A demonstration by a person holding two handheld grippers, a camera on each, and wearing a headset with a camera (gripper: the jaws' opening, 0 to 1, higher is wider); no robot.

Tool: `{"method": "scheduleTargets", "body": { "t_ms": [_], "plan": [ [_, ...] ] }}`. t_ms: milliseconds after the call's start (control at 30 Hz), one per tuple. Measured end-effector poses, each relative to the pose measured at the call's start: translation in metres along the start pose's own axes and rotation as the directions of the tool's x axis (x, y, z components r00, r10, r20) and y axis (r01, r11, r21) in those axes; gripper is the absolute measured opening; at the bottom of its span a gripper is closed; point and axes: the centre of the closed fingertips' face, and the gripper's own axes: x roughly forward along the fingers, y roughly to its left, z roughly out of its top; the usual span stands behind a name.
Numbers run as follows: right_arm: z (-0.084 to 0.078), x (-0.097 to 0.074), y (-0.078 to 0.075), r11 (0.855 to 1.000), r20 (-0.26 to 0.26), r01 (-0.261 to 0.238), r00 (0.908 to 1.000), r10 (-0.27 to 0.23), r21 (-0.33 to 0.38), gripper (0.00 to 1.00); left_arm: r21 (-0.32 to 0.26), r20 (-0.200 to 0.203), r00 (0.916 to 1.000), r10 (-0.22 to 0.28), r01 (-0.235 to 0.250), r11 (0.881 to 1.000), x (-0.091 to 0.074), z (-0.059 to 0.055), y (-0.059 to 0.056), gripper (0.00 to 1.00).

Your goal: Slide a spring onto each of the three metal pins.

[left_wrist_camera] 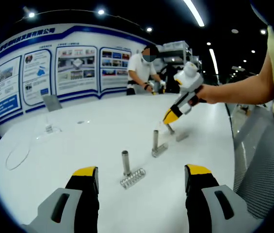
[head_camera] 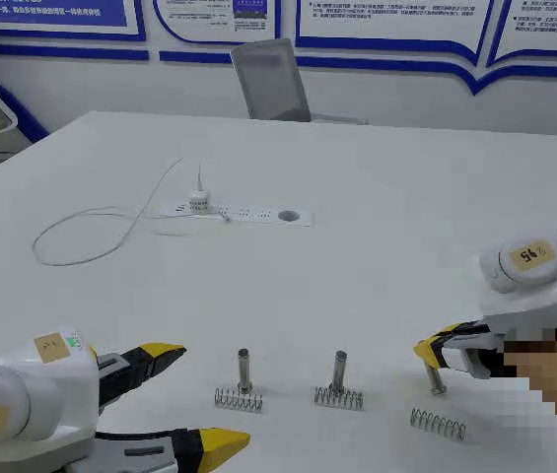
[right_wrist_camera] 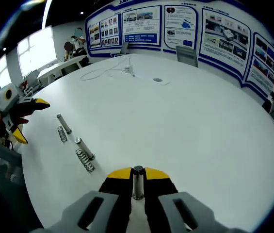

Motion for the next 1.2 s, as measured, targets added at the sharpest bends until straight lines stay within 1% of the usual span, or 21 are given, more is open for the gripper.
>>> {"method": "scheduleTargets", "body": {
  "t_ms": [200, 300, 433, 600, 767, 900, 1133, 1200],
  "plan": [
    [-0.002, -0.005, 0.002, 1.000, 0.017, 0.005, 0.9998, -0.005, -0.004, 0.09, 0.003, -0.002, 1.0000, 0.001, -0.001, 1.000, -0.001, 0.000, -0.001, 0.74],
    [-0.003, -0.006, 0.003, 1.000, 0.018, 0.002, 0.9998, -0.002, 0.001, 0.09, 0.005, -0.003, 1.0000, 0.002, -0.002, 1.000, -0.001, 0.000, -0.001, 0.74],
    [-0.002, -0.008, 0.007, 1.000, 0.036, -0.007, 0.9993, 0.007, -0.009, 0.09, 0.007, -0.001, 1.0000, 0.004, -0.004, 1.000, -0.001, 0.002, -0.001, 0.73],
    [-0.004, -0.010, 0.005, 1.000, 0.032, -0.006, 0.9995, 0.006, -0.015, 0.09, 0.009, -0.001, 1.0000, 0.003, -0.003, 1.000, -0.001, 0.002, -0.002, 0.73],
    [-0.005, -0.011, 0.005, 1.000, 0.029, -0.013, 0.9995, 0.013, -0.004, 0.09, 0.008, -0.002, 1.0000, 0.006, -0.006, 1.000, -0.002, 0.003, -0.002, 0.73],
    [-0.006, -0.013, 0.008, 1.000, 0.025, -0.017, 0.9996, 0.017, -0.003, 0.09, 0.007, -0.003, 1.0000, 0.007, -0.007, 1.000, -0.003, 0.002, -0.002, 0.73],
    [-0.007, -0.015, 0.008, 0.999, 0.021, -0.022, 0.9995, 0.023, -0.032, 0.09, 0.003, -0.005, 1.0000, 0.005, -0.005, 1.000, -0.003, 0.000, -0.004, 0.73],
    [-0.009, -0.014, 0.009, 0.999, 0.013, -0.024, 0.9996, 0.025, -0.038, 0.09, 0.002, -0.005, 1.0000, 0.005, -0.005, 1.000, -0.003, -0.001, -0.005, 0.73]
  ]
}}
